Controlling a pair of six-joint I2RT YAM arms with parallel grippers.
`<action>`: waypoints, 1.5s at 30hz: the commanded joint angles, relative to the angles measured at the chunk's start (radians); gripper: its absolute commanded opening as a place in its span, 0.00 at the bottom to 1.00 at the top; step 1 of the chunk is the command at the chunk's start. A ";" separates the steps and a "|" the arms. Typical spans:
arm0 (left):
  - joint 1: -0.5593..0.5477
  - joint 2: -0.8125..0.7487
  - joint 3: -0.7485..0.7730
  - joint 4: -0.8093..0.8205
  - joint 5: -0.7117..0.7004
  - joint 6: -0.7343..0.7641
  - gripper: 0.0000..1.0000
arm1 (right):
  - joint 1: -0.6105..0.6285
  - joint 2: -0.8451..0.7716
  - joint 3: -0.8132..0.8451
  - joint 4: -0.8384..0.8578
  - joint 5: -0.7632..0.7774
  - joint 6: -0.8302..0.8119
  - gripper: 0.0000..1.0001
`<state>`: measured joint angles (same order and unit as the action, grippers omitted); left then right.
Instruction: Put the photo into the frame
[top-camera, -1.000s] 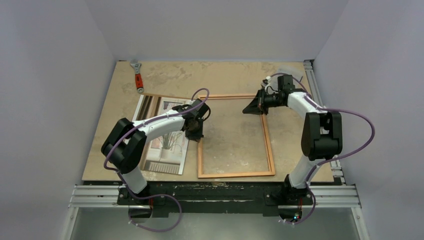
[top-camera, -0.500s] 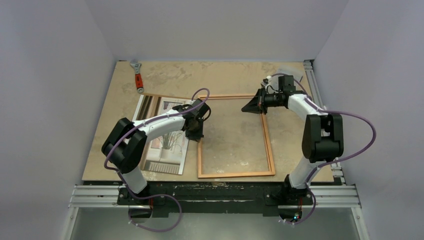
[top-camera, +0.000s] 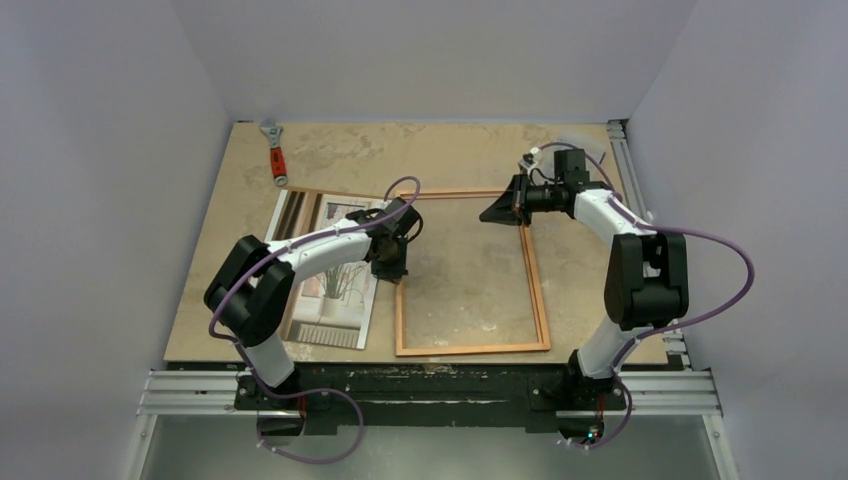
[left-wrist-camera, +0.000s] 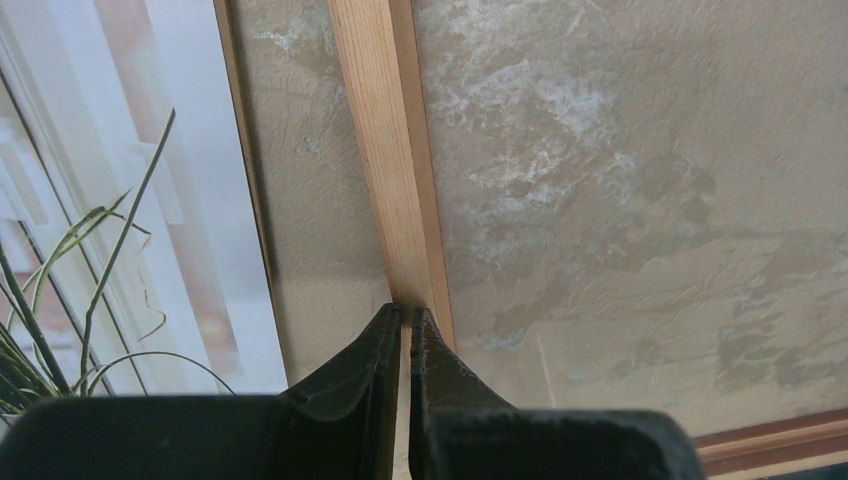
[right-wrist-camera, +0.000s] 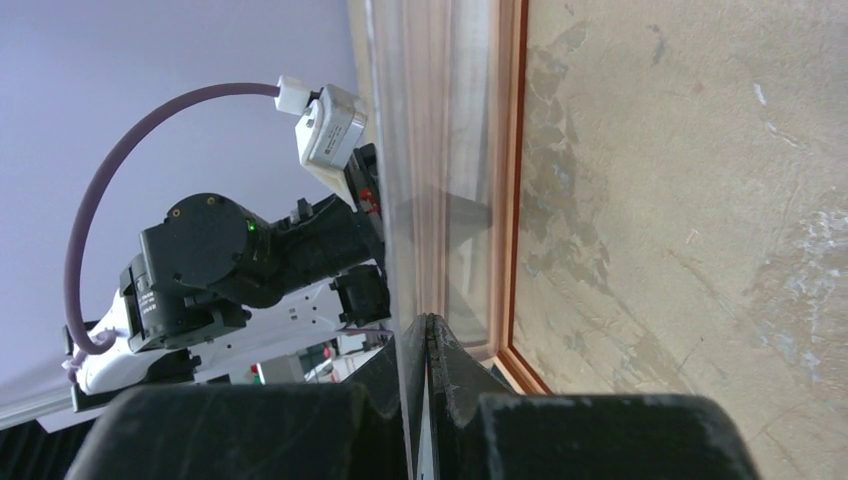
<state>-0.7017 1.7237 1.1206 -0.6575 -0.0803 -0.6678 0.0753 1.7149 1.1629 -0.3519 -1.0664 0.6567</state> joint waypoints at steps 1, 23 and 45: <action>-0.009 0.096 -0.054 -0.009 -0.059 0.031 0.00 | 0.007 0.036 -0.008 -0.053 0.036 -0.087 0.00; -0.013 0.100 -0.051 -0.014 -0.067 0.031 0.00 | 0.007 0.052 0.079 -0.259 0.224 -0.254 0.00; -0.018 0.102 -0.048 -0.018 -0.072 0.031 0.00 | 0.017 0.022 0.015 -0.129 0.195 -0.204 0.07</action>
<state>-0.7094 1.7279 1.1286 -0.6682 -0.0978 -0.6674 0.0650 1.7752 1.1755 -0.5186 -0.8467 0.4435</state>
